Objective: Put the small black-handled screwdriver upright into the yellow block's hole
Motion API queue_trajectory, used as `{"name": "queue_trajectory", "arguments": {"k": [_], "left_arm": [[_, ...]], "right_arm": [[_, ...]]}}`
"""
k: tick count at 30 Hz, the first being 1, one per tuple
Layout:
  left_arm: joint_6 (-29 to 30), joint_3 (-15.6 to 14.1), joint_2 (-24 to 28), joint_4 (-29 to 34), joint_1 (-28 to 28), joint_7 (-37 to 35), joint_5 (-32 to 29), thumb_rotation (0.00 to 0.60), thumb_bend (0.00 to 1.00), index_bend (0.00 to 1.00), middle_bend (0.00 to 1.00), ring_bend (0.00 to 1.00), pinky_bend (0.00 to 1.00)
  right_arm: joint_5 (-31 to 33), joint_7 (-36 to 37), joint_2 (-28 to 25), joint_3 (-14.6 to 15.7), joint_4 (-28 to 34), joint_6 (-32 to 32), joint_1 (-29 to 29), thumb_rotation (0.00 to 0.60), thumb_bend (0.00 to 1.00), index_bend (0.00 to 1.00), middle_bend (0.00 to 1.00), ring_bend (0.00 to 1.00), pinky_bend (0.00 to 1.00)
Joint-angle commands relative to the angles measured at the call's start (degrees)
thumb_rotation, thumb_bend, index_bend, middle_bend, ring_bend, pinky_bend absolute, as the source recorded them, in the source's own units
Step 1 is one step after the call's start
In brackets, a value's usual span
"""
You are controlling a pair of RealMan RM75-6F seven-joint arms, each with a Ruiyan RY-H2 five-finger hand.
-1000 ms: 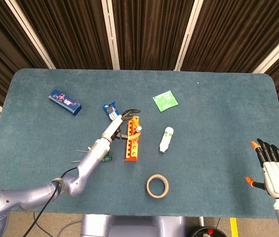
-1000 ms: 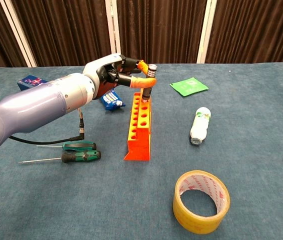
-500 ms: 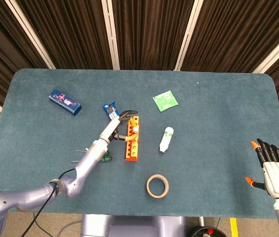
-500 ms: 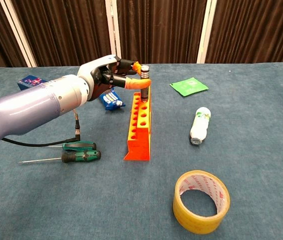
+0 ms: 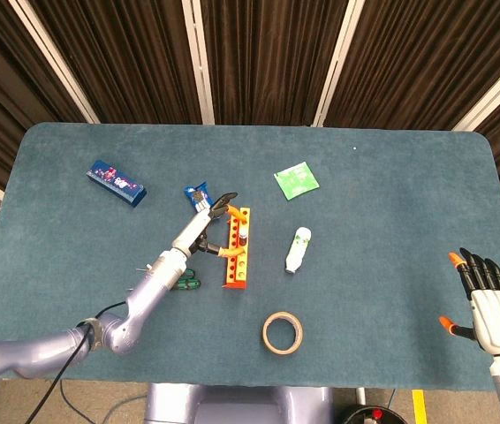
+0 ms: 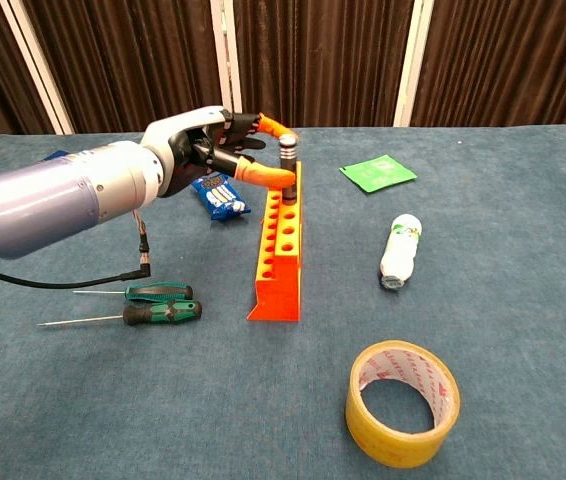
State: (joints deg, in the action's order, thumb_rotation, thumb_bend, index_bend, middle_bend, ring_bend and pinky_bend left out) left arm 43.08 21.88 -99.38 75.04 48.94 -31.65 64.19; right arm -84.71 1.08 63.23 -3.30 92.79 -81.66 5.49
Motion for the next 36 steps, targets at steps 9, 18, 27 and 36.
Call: {"name": "queue_trajectory", "arguments": {"k": [9,18,27,36], "left_arm": [[8.85,2.2,5.44,8.06,-2.1,5.25,3.91,0.6,0.07,0.22,0.0,0.0,0.0],[15.99,-7.25,19.52,18.89,-8.6,34.9,4.27,0.6,0.07,0.15,0.0,0.0,0.0],[34.5,-20.13,29.75,27.9,-23.01,56.59,10.76,0.6,0.03,0.0,0.0,0.0,0.0],[44.2,-26.6,32.49,26.6,-33.75,56.25,14.94,0.6,0.0,0.0,0.0,0.0,0.0]], "right_arm": [[-0.32,-0.55,0.25,0.03,-0.58,-0.3,0.0,0.6,0.0,0.07,0.0,0.0,0.0],[0.63,-3.46,0.14,0.16,-0.25,0.08,-0.14,0.6,0.0,0.07,0.0,0.0,0.0],[2.28,-7.91,0.29,0.16,0.72,0.92,-0.11,0.6,0.0,0.05,0.0,0.0,0.0],[2.62,-10.45,0.8,0.07,1.33,0.55,-0.16,0.6,0.0,0.02,0.0,0.0,0.0]]}}
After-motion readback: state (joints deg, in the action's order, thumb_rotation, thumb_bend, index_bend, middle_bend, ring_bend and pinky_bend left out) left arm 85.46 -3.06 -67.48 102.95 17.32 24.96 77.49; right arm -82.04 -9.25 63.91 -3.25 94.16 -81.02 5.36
